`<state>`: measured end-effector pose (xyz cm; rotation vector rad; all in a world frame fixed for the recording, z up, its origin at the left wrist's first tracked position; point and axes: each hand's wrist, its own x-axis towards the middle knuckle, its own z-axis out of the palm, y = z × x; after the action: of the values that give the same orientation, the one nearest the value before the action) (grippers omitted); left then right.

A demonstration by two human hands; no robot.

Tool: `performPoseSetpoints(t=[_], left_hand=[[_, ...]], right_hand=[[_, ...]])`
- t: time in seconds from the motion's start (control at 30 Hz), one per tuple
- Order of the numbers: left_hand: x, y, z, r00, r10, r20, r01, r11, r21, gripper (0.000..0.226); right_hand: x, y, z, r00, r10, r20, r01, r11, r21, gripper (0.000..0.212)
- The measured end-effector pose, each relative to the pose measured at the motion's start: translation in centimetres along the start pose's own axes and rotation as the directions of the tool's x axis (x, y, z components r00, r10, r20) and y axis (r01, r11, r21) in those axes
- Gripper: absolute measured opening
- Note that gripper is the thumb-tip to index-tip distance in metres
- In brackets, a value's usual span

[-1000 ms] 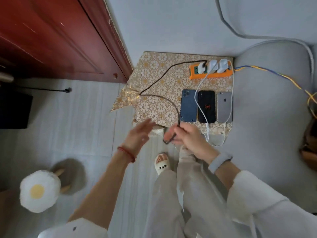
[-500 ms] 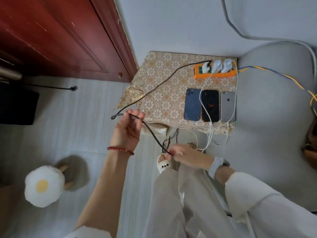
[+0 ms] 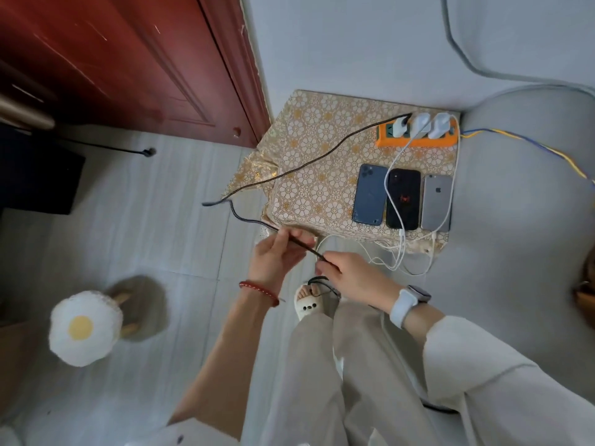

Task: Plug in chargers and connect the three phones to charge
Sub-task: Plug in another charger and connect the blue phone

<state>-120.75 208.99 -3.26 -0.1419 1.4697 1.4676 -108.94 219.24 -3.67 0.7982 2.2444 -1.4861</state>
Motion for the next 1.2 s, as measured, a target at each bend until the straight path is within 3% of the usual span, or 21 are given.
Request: performPoseSetpoints(t=[0.1,0.2,0.27,0.33,0.4,0.47,0.57,0.73,0.87,0.93,1.0,1.03,1.07,1.13,1.2], left_hand=[[0.8,1.6,-2.2,0.975,0.047,-0.218,-0.087,0.980,-0.179,0.035],[1.6,3.0,-6.0,0.923,0.003,-0.384,-0.192,0.870,-0.455,0.036],[1.7,3.4,-7.6,0.902,-0.014,-0.431,-0.259,0.782,-0.567,0.039],[1.7,3.3,-7.6,0.914,-0.013,-0.405,-0.243,0.782,-0.574,0.035],[1.6,2.4,-5.5,0.945,-0.070,-0.320,-0.102,0.865,-0.491,0.021],[1.2,0.8,-2.1,0.975,-0.119,-0.187,0.058,0.952,-0.299,0.012],[0.7,-0.7,0.9,0.994,-0.043,-0.104,0.040,0.999,-0.027,0.024],[0.9,1.0,-2.9,0.941,0.137,-0.309,-0.091,0.983,0.158,0.027],[1.1,2.5,-6.9,0.771,0.206,-0.602,-0.128,0.977,0.171,0.023],[1.6,2.9,-8.4,0.707,0.192,-0.680,-0.058,0.975,0.215,0.016],[1.9,2.4,-8.8,0.683,0.191,-0.705,0.148,0.909,0.390,0.030],[1.8,1.7,-8.2,0.684,0.240,-0.689,0.223,0.830,0.511,0.047],[1.3,0.9,-7.2,0.721,0.330,-0.609,0.203,0.739,0.642,0.060],[0.1,-0.7,-4.3,0.851,0.488,-0.192,-0.094,0.503,0.859,0.060],[-0.6,-2.2,-2.1,0.898,0.369,0.237,-0.364,0.324,0.873,0.045]], right_hand=[[-1.1,1.3,-0.8,0.997,0.029,0.070,-0.030,0.999,0.022,0.021],[-2.7,4.3,-2.2,0.969,0.112,0.219,-0.081,0.986,-0.143,0.017],[-3.6,5.8,-2.7,0.963,0.158,0.217,-0.104,0.966,-0.238,0.022],[-3.7,5.8,-2.7,0.983,0.126,0.135,-0.095,0.971,-0.220,0.025],[-2.9,4.2,-2.0,0.997,0.048,0.063,-0.040,0.991,-0.125,0.024],[-1.6,1.9,-1.0,0.999,0.000,0.032,0.001,0.999,-0.043,0.024],[-0.3,0.0,-0.5,0.997,-0.017,0.072,0.015,0.999,0.028,0.021],[-1.6,2.9,-3.0,0.984,0.063,0.167,-0.059,0.998,-0.026,0.016],[-3.2,6.5,-4.6,0.971,0.168,0.171,-0.146,0.980,-0.136,0.020],[-3.9,7.3,-4.8,0.982,0.151,0.112,-0.135,0.981,-0.138,0.022],[-3.9,6.9,-4.6,0.992,0.111,0.065,-0.103,0.988,-0.111,0.022],[-3.7,6.3,-4.2,0.995,0.082,0.058,-0.076,0.992,-0.099,0.021],[-3.4,5.4,-3.8,0.998,0.044,0.055,-0.039,0.995,-0.093,0.021],[-2.6,3.5,-2.9,0.998,-0.039,0.038,0.042,0.997,-0.072,0.022],[-1.9,1.8,-2.4,0.997,-0.083,-0.001,0.083,0.996,-0.038,0.023]])
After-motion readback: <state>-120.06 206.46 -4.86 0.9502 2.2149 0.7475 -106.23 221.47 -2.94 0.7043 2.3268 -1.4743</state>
